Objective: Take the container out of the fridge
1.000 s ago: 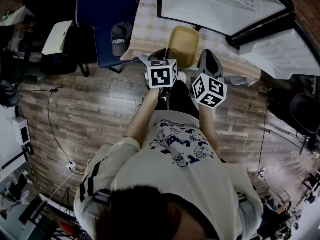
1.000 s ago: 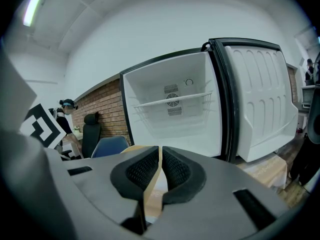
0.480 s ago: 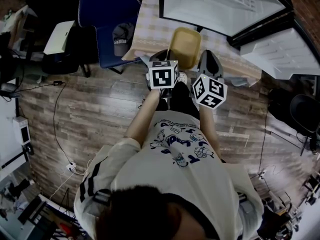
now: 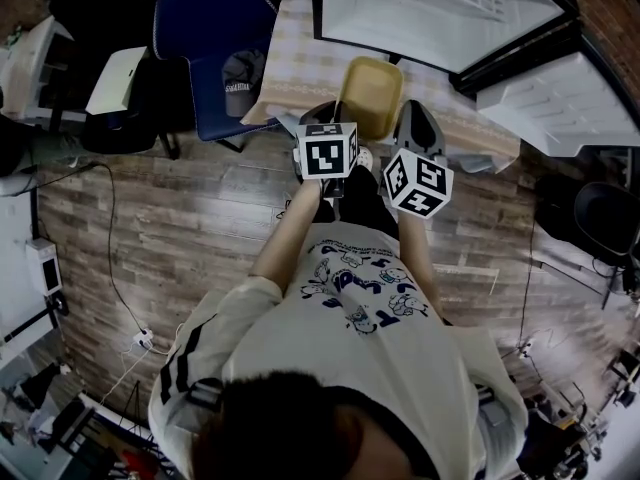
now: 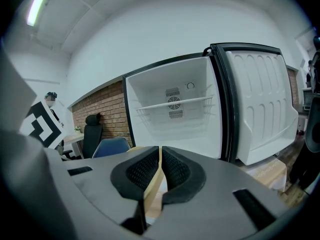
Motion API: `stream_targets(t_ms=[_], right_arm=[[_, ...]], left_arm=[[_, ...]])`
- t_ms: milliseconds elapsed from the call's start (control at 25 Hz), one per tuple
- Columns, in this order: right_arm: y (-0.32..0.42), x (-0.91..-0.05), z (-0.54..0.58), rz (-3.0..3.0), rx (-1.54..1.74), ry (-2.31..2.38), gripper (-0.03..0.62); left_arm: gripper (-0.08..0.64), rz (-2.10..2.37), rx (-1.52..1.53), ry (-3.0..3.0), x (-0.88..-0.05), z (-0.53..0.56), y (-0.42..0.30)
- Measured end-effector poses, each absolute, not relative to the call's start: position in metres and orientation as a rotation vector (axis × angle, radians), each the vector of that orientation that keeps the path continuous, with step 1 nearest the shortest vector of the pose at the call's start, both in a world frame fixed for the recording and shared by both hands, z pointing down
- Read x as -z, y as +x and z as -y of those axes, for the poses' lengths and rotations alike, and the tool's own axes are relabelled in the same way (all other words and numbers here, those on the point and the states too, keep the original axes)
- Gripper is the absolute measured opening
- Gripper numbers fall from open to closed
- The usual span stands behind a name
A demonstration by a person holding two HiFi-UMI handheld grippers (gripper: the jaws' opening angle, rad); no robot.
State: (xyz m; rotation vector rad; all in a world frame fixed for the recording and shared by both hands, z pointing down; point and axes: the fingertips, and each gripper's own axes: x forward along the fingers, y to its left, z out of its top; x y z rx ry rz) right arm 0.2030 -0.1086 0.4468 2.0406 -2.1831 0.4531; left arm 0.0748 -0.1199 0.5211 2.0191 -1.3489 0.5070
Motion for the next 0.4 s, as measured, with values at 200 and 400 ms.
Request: stream_targets(t_ms=[200,400], right_arm=[[0.2050,-0.4470,0.1069,2.184,-0.453,2.038,0.041],[0.2089,-0.4473,0.1047,2.184,-0.460,2.039,0.041]], left_arm=[[0.031,1.337,-0.507,2.022,-0.5213,0.1183,0.0801],[0.031,1.332,-0.513,2.025,-0.5211,0.1180,0.0847]])
